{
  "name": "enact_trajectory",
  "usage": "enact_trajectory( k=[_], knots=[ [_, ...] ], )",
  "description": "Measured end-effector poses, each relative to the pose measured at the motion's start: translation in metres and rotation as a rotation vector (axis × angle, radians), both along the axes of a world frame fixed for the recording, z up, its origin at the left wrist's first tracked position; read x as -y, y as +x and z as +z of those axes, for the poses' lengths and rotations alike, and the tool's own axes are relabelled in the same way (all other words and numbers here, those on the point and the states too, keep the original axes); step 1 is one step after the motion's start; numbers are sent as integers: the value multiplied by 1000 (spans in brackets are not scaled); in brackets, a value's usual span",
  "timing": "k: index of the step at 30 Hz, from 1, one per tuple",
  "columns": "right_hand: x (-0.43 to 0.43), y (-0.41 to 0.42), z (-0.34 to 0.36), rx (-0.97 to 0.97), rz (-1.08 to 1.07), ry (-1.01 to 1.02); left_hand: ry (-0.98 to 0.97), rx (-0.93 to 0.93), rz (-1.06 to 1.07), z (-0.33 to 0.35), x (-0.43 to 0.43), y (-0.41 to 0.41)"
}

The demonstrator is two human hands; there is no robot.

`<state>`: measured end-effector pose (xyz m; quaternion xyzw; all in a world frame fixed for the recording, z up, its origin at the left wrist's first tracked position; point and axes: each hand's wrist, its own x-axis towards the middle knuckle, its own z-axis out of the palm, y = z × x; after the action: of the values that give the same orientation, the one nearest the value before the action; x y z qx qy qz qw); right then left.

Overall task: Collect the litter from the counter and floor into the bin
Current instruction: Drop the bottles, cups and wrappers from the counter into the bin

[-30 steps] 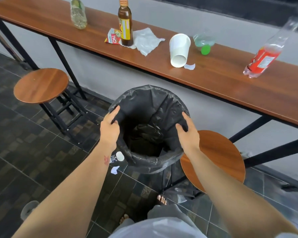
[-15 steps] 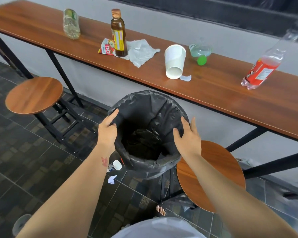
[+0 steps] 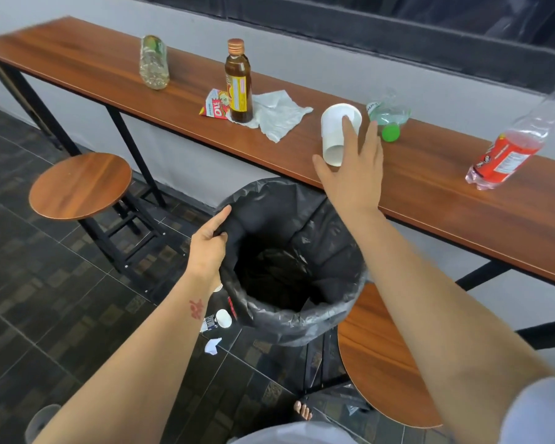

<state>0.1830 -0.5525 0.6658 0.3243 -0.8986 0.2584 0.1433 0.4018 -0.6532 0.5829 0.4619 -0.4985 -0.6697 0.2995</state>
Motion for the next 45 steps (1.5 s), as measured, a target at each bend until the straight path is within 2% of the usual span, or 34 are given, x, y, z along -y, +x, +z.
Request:
enact_trajectory(
  k=[2,4,11,14,18,22,24,27,29,33,36,39,45],
  knots=[
    [14,-13,-1,80,-15,74,0,-4,-3,4,0,-3],
    [20,-18,-5,100,1,66,3,-3,-13,8,1,-5],
    [12,-15,-8,86,58,-177,-22,23,-11,16,-1,-8],
    [1,-7,-5,30,173,-304,-28,27,-9,18,-4,-5],
    [-21,19,-14,-69,362,-275,-8,29,-5,22,-7,0],
    [-47,60,-42,-157,552,-174,4,9,-26,24,-11,7],
    [-56,75,-56,-91,606,-57,-13,-6,-33,26,-14,8],
    [-67,85,-75,88,596,250,-56,16,-48,28,-18,8],
    [-72,85,-84,124,576,426,-69,22,-57,26,-20,7],
    [-81,84,-92,55,541,624,-81,35,-81,25,-27,5],
    [-88,83,-93,49,499,686,-87,24,-98,24,-30,2],
    [-95,84,-87,29,490,632,-101,30,-106,24,-33,-2],
    [-107,74,-51,-40,366,253,-105,32,-153,26,-39,-15]
  ],
)
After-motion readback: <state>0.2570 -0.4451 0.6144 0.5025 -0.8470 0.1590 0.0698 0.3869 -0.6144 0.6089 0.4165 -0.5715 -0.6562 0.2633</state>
